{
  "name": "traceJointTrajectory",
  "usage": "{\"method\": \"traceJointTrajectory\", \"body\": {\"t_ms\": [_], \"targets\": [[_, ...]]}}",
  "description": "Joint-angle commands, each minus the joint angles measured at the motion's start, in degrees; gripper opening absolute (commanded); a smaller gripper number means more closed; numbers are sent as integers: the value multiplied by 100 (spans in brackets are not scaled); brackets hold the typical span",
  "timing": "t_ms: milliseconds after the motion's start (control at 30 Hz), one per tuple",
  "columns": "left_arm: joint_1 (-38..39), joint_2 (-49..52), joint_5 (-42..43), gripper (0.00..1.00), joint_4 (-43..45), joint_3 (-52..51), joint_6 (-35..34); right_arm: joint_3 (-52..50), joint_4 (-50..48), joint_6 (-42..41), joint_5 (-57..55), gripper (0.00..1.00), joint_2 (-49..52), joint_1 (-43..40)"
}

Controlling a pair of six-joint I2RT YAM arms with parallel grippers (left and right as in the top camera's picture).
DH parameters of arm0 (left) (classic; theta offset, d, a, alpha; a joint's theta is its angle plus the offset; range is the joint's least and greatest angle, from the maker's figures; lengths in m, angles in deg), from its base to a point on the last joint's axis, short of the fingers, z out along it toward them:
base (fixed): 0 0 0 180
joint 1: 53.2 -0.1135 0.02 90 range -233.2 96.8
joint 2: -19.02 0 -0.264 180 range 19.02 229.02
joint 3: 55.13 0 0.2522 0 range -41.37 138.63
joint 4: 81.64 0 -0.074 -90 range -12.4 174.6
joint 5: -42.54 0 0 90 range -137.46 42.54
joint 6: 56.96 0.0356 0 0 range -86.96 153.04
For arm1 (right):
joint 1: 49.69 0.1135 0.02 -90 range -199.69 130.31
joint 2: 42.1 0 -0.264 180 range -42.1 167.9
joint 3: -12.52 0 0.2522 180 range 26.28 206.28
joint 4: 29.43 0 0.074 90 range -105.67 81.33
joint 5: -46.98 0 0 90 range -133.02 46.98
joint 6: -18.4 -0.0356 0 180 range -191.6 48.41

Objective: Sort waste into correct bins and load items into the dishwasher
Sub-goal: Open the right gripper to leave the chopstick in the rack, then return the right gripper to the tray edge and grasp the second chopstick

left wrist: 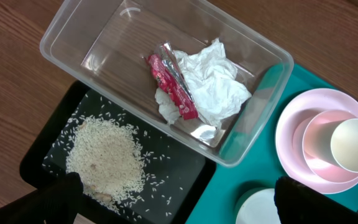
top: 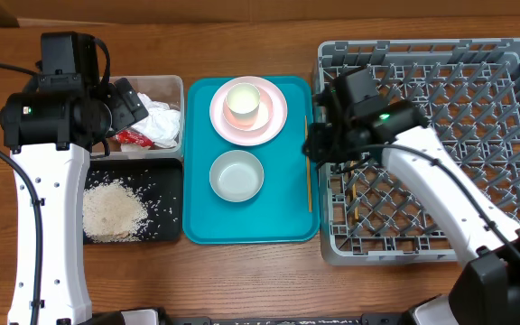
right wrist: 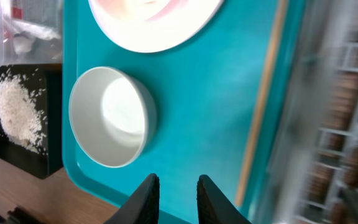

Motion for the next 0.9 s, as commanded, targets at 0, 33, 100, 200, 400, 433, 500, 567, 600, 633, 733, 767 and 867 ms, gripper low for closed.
{"method": "traceJointTrajectory", "body": {"t_ms": [0, 33, 100, 200, 400, 433, 500, 567, 600, 633, 733, 767, 867], "targets": [[-15, 17, 7, 100, 4, 26, -15, 101, -142, -772, -920, 23, -66, 540], [-15, 17, 7, 100, 2, 26, -15, 101, -162, -925, -1224, 24, -66, 675], [-15, 17, 7, 100, 2, 26, -15, 101, -177, -1250, -1878, 25, -61, 964], [-15, 17, 7, 100, 4, 26, -15, 87, -175, -1644, -2702, 28, -55, 1362], [-15, 17, 7, 100, 2, 26, -15, -105, -284, -1965, -3510, 35, -4, 1797], [-15, 17, 7, 100, 2, 26, -15, -127, -280, -2002, -3560, 34, 31, 1816], [-15, 17, 7, 100, 4, 26, -15, -138, -275, -2122, -3560, 35, 144, 1834], [-15, 17, 7, 100, 2, 26, -15, -138, -295, -2319, -3563, 35, 302, 1834], [-15, 17, 7, 100, 2, 26, -15, -138, -304, -2371, -3563, 35, 369, 1834], [-15, 17, 7, 100, 2, 26, -15, -138, -334, -2385, -3563, 35, 452, 1834], [-15, 17, 7, 100, 2, 26, -15, -138, -367, -2385, -3565, 34, 684, 1834], [-15, 17, 7, 100, 2, 26, -15, -138, -363, -2385, -3589, 35, 776, 1834], [-15, 17, 7, 100, 2, 26, -15, -138, -358, -2382, -3672, 35, 984, 1834]]}}
